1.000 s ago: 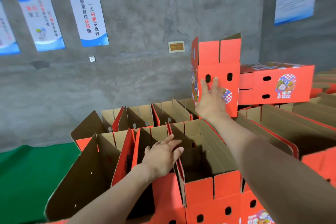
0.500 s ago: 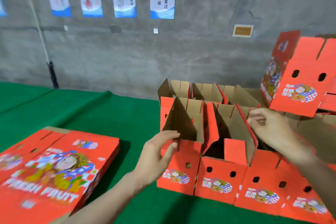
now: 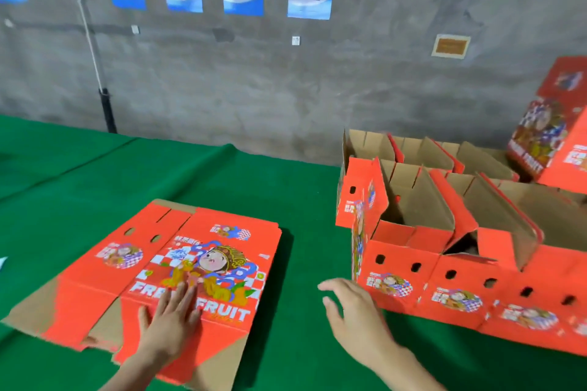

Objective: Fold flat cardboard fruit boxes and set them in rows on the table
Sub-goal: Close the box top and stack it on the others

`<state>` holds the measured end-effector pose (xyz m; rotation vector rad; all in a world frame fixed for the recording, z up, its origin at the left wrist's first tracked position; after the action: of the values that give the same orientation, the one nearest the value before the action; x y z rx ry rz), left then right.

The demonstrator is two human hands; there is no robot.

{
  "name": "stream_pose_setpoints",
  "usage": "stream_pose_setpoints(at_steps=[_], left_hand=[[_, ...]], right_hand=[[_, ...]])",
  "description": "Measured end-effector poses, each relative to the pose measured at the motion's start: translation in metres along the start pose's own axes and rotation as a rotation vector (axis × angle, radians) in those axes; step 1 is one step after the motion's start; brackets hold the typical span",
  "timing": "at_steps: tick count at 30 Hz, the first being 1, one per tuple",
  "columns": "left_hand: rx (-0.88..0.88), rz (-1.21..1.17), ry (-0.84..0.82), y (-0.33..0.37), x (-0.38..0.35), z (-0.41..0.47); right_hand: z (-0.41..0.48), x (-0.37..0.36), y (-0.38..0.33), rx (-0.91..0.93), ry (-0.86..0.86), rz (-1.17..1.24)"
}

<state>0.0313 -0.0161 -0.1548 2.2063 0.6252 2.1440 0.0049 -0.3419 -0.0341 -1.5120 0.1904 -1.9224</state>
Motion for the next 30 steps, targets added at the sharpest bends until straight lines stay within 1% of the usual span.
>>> stream_pose_setpoints(at_steps=[4, 6, 8, 10, 11, 12, 14, 15, 17, 18, 19, 22, 23, 25, 27, 28, 30], left_hand=[[-0.088, 0.002, 0.026, 0.022, -0.013, -0.037], [-0.151, -0.069, 0.037, 0.032, -0.016, -0.054], [-0.171, -0.168, 0.112, 0.029, -0.007, -0.060], [-0.207, -0.112, 0.213, 0.019, 0.002, -0.060], [-0.247, -0.046, 0.200, 0.014, 0.002, -0.059], [-0.280, 0.016, 0.135, 0.010, -0.004, -0.057], [-0.283, 0.086, -0.036, 0.002, -0.021, -0.058], [-0.280, 0.100, -0.066, 0.002, -0.025, -0.060], [-0.284, 0.068, -0.056, 0.007, -0.022, -0.064], [-0.289, 0.029, -0.052, 0.012, -0.017, -0.066], [-0.294, -0.020, -0.047, 0.016, -0.009, -0.066], [-0.349, -0.237, 0.002, 0.021, 0.027, -0.062], [-0.364, -0.306, 0.037, 0.019, 0.045, -0.060], [-0.357, -0.412, 0.164, 0.013, 0.086, -0.061], [-0.403, -0.439, 0.304, 0.011, 0.125, -0.068], [-0.449, -0.436, 0.347, 0.014, 0.144, -0.075], [-0.595, -0.415, 0.366, 0.028, 0.175, -0.092]], right_hand=[[-0.004, -0.049, -0.010, -0.104, -0.128, -0.033], [-0.007, -0.069, -0.010, -0.164, -0.188, -0.025], [-0.010, -0.087, -0.006, -0.220, -0.244, -0.035], [-0.016, -0.104, -0.002, -0.265, -0.280, -0.059], [-0.020, -0.111, 0.001, -0.301, -0.287, -0.062], [-0.024, -0.117, 0.004, -0.351, -0.279, -0.060], [-0.035, -0.123, 0.010, -0.498, -0.210, -0.021], [-0.041, -0.125, 0.014, -0.609, -0.171, 0.074], [-0.048, -0.131, 0.016, -0.831, -0.090, 0.455], [-0.049, -0.130, 0.014, -0.907, -0.035, 0.650], [-0.048, -0.126, 0.012, -0.954, 0.028, 0.778], [-0.031, -0.097, 0.013, -0.962, 0.201, 0.984], [-0.024, -0.082, 0.011, -0.939, 0.241, 1.049], [-0.012, -0.046, 0.005, -0.902, 0.285, 1.134], [-0.007, -0.010, 0.000, -0.891, 0.297, 1.146], [-0.006, 0.005, -0.001, -0.884, 0.297, 1.144], [-0.009, 0.029, -0.006, -0.884, 0.288, 1.137]])
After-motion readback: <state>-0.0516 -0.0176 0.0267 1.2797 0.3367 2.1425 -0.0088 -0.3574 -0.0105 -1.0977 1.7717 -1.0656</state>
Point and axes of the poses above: each hand's wrist, its own z-axis towards the middle knuckle, its own x-axis out of the back of the hand, y = z × x, the point moved 5 cm from there along z, towards the middle knuckle
